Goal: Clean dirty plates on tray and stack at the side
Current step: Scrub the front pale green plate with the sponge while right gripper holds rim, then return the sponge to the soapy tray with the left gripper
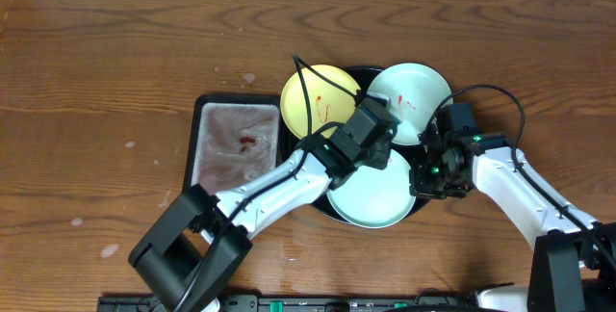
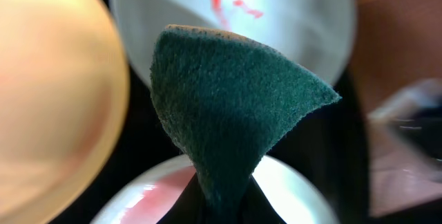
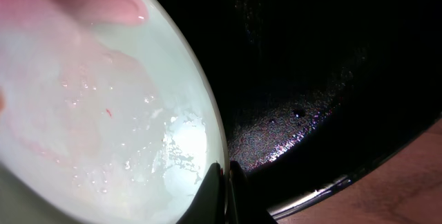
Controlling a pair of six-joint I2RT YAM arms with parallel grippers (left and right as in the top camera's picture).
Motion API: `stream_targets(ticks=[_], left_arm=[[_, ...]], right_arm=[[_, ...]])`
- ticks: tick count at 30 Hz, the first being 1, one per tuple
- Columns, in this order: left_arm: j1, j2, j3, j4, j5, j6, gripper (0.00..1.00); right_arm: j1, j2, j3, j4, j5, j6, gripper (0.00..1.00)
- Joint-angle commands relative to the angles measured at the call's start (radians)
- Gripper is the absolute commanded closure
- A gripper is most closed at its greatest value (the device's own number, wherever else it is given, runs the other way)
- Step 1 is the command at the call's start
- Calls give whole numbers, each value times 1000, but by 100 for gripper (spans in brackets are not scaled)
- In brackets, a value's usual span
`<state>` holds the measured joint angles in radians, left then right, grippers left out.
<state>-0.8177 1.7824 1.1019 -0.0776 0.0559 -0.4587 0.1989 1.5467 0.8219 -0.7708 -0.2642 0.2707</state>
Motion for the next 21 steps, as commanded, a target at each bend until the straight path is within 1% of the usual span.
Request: stream_targets(ticks=[1, 6, 8, 10, 12, 14, 15, 16, 18, 21], left_arm=[[-34, 2, 15, 2, 23, -69, 93], [-80, 53, 15, 1, 23, -123, 92], [-96, 74, 15, 0, 22, -122, 92], [-100, 87, 15, -21, -9, -122, 92], [-97, 87, 15, -62, -86, -117, 93], [-88, 84, 15, -83, -150, -75, 93], [-80, 81, 15, -82, -155, -42, 93], [-72, 76, 15, -82, -154, -18, 92], [-55, 45, 15, -90, -150, -13, 92], [-35, -30, 15, -92, -95, -7, 92]], right_arm=[[18, 3, -2, -5, 5, 2, 99], [18, 3, -2, -6, 5, 2, 99], [18, 3, -2, -6, 5, 2, 99], [18, 3, -2, -6, 5, 2, 99], [18, 3, -2, -8, 5, 2, 99], [18, 3, -2, -8, 5, 2, 99], [18, 3, -2, -8, 5, 2, 99], [18, 3, -2, -8, 5, 2, 99], [18, 3, -2, -8, 6, 2, 99], [18, 3, -2, -6, 6, 2, 99]])
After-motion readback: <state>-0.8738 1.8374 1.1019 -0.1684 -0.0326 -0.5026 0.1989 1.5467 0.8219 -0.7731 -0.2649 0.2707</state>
